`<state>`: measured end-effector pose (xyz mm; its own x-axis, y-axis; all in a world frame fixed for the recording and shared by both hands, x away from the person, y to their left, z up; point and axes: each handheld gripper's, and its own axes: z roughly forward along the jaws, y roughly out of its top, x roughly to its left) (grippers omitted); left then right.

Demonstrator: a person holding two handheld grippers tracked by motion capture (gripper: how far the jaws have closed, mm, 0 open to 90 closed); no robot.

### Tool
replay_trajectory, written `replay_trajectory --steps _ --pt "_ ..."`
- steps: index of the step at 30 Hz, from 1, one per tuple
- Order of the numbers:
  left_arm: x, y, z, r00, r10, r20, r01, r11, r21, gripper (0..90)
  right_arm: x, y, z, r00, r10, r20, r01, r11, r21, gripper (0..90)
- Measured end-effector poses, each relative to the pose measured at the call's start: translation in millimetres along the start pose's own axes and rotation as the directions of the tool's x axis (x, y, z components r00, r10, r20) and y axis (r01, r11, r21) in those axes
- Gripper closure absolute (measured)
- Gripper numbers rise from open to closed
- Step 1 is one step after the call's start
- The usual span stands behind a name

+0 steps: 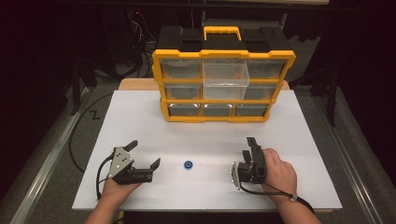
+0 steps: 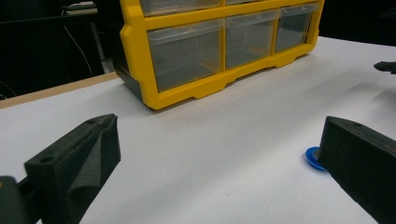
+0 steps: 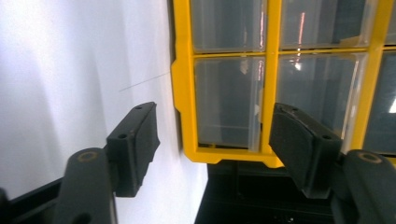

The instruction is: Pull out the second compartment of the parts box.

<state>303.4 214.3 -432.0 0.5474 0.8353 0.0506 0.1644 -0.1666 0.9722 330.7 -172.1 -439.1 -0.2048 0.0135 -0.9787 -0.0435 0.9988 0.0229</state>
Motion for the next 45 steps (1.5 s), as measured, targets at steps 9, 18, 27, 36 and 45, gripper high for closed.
replay_trajectory --steps 9,18,27,36,45 --pt "-1.1 -0.1 0.8 1.0 0.001 0.0 -0.001 1.0 0.005 0.0 0.3 -1.5 5.6 0.9999 0.01 -0.007 -0.01 1.0 -0.015 13.0" --pt "-0.3 -0.5 0.9 1.0 -0.001 -0.004 0.001 0.9999 0.01 0.0 0.8 -0.6 5.7 0.9999 -0.001 -0.016 0.001 1.0 -0.031 0.7" --pt "0.5 -0.5 1.3 0.9999 -0.011 -0.003 0.011 0.9999 0.011 0.0 -5.5 -6.7 8.6 0.9834 0.166 -0.072 -0.169 0.985 -0.027 0.7" --pt "0.1 -0.1 1.2 0.9999 -0.012 -0.002 0.012 0.9999 0.009 0.0 -8.3 -13.9 12.9 0.9314 0.335 -0.142 -0.338 0.941 0.0 0.8" --pt "-0.2 0.0 1.6 0.9999 -0.013 -0.002 0.013 0.9999 0.008 0.0 -10.4 -18.3 15.0 0.8499 0.485 -0.206 -0.494 0.87 0.011 1.3"
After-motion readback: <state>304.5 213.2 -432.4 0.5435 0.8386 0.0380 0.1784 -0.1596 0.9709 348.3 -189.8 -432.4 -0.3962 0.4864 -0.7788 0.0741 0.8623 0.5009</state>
